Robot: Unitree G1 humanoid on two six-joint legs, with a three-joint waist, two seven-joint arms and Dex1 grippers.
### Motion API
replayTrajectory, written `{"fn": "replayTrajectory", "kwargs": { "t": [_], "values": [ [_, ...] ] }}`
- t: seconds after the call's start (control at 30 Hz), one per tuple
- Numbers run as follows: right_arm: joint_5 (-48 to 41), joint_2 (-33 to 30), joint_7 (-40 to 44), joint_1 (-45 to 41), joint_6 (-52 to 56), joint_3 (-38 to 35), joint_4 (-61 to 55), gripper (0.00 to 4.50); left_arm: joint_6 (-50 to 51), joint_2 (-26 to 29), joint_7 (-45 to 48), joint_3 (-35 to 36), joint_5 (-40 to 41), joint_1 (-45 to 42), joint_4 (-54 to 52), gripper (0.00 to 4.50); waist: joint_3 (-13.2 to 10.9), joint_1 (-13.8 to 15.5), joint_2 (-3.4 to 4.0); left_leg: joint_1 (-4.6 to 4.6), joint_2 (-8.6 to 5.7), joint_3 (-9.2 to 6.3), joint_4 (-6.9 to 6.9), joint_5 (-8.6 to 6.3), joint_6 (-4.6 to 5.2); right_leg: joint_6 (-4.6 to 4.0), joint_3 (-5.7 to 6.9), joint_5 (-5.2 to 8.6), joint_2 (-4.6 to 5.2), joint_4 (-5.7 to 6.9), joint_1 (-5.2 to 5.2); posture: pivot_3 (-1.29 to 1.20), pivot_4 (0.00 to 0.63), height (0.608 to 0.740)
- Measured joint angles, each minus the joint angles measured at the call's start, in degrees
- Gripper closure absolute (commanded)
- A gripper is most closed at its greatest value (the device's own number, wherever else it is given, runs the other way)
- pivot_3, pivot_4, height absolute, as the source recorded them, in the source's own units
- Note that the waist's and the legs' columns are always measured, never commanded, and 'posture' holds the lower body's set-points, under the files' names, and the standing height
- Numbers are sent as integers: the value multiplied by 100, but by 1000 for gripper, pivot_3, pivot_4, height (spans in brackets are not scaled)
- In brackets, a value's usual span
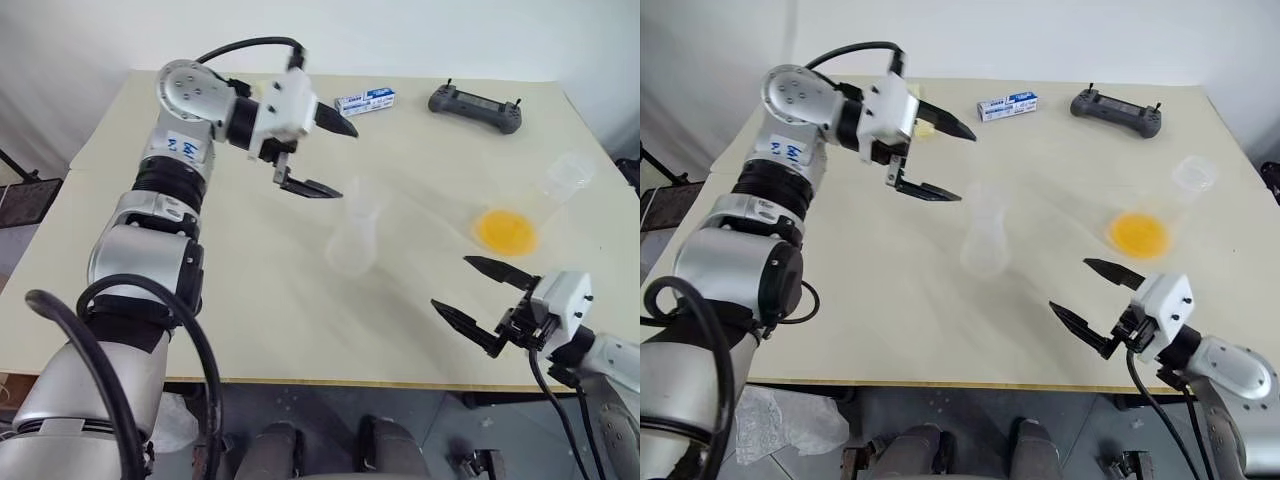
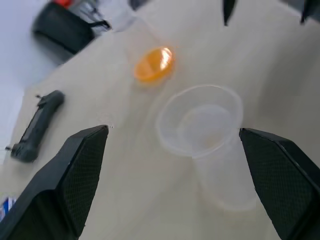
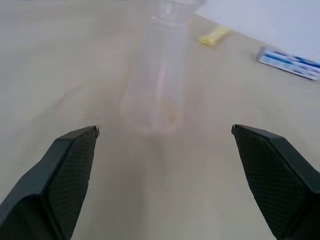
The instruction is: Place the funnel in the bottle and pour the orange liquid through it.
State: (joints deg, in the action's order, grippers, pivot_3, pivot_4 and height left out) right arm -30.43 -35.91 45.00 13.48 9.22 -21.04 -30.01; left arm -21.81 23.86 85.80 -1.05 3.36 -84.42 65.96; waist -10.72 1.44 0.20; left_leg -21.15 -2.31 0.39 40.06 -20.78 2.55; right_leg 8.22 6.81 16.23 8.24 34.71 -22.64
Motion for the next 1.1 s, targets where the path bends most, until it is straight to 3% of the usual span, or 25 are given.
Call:
{"fn": "replayTrajectory", "kwargs": {
  "t": [0.17, 0.43, 0.6, 0.8, 1.1],
  "values": [
    [-10, 309, -716, 687, 368, -406, -597, 0, 1296, 440, -291, 345, 414, 1440, -1148, 32, 2, -11, 4, 7, -1, -21, 2, 0, 0, 0, -16, 0, 0, 11, -2, 0, 150, 740],
    [107, 1085, -2231, 1215, 1003, -807, -1183, 0, 3530, 506, -1270, 830, 1503, 4500, -4437, 32, 5, 31, 9, 5, -16, -53, 13, -1, -2, -1, -64, 0, 3, 30, -4, 0, 150, 740],
    [199, 1310, -2727, 1268, 1220, -853, -1398, 0, 3929, 432, -1677, 866, 1745, 4857, -5105, 32, 11, 48, 19, 16, -22, -53, 13, 0, -1, 0, -78, 0, 1, 28, 4, 0, 150, 740],
    [229, 820, -3083, -44, 1564, -1097, -660, 0, 3699, 334, -1145, 639, 1980, 4979, -4924, 32, 16, -17, 27, 33, -15, -21, 1, 0, 0, -1, -82, 1, -4, 27, 3, 0, 150, 740],
    [272, 425, -2881, -1108, 1709, -1016, 538, 0, 3128, 107, -934, 675, 2188, 4883, -4486, 32, 16, -14, 27, 29, -10, -14, 1, 0, 0, -3, -83, 1, -9, 24, 2, 0, 150, 740]
  ]
}}
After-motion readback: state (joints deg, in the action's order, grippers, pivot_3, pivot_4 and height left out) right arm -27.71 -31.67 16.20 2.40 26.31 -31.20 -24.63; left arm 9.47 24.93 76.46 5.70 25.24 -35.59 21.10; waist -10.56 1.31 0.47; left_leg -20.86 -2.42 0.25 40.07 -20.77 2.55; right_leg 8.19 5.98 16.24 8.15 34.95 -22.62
